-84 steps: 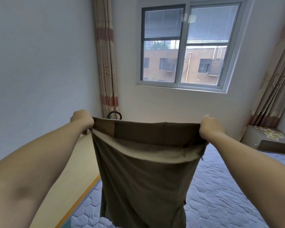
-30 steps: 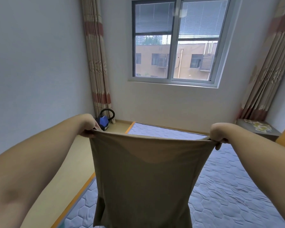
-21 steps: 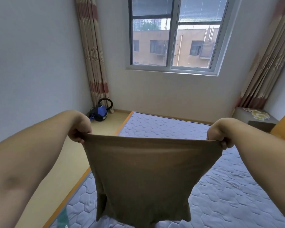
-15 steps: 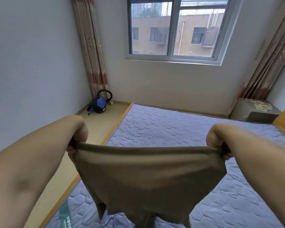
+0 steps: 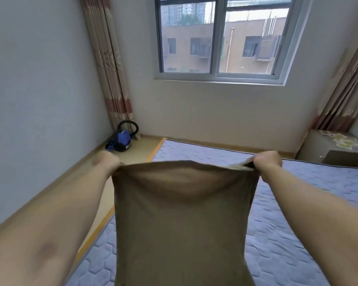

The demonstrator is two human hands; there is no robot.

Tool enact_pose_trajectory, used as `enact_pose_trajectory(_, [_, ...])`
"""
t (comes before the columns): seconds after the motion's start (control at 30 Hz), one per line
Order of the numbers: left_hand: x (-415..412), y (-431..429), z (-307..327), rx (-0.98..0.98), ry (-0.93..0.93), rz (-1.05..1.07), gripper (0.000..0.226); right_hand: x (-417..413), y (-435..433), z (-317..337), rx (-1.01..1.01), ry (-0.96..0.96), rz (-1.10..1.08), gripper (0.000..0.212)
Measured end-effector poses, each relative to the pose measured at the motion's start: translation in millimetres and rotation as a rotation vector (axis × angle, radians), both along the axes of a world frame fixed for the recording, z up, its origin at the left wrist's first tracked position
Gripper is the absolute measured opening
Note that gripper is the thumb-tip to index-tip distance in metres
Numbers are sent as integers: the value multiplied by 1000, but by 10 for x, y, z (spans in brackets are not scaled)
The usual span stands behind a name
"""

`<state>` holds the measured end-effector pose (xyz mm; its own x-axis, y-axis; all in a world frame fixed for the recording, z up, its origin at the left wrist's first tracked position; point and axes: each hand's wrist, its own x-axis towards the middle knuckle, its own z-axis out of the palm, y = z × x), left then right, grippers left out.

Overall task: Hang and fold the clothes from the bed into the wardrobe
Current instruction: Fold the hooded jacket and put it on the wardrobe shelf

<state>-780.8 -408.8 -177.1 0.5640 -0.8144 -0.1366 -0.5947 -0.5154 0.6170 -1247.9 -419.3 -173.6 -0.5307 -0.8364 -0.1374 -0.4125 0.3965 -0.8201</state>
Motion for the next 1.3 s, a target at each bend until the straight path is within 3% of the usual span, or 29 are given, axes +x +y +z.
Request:
enact_pose_trajectory(0.1, [-138, -284, 1024, -446, 22, 110, 23, -91, -162, 855, -351, -200, -118, 37])
enact_pose_trajectory(0.2, [-206, -289, 1824, -686, 20, 117, 35, -123, -165, 1497, -535, -260, -167, 36])
enact_pose_trajectory(0.3, [-123, -234, 2045, -786, 52, 135, 34, -108, -132, 1724, -640, -274, -209, 31])
enact_pose_trajectory(0.43, [-16, -33, 1740, -768, 74, 79, 34, 28, 87, 1510, -657, -268, -259, 31])
enact_pose_trajectory(0.5, [94, 81, 1317, -697, 76, 12, 32, 99, 216, 1181, -589, -260, -227, 41])
enact_pose_trajectory(0.63, [301, 282, 39, -463, 80, -108, 23, 216, 532, 100, -329, -37, -158, 37])
enact_pose_trajectory(0.77, [471, 632, -1595, -190, -16, -146, 23, 331, 872, -1405, 37, 164, -85, 29])
enact_pose_trajectory(0.93, [681, 1298, -3519, 60, -70, -147, 24, 496, 1507, -3451, 384, 253, 116, 21])
enact_pose_trajectory(1.13, [766, 2355, -5340, 291, -121, -87, 14, 545, 2432, -5637, 544, -49, -177, 22])
enact_pose_trajectory(1.23, [752, 2803, -5885, 338, -199, -111, 15, 499, 2823, -6193, 506, 97, -121, 24])
enact_pose_trajectory(1.3, [715, 3027, -6066, 359, -352, -213, 19, 483, 3000, -6305, 469, 260, 17, 28])
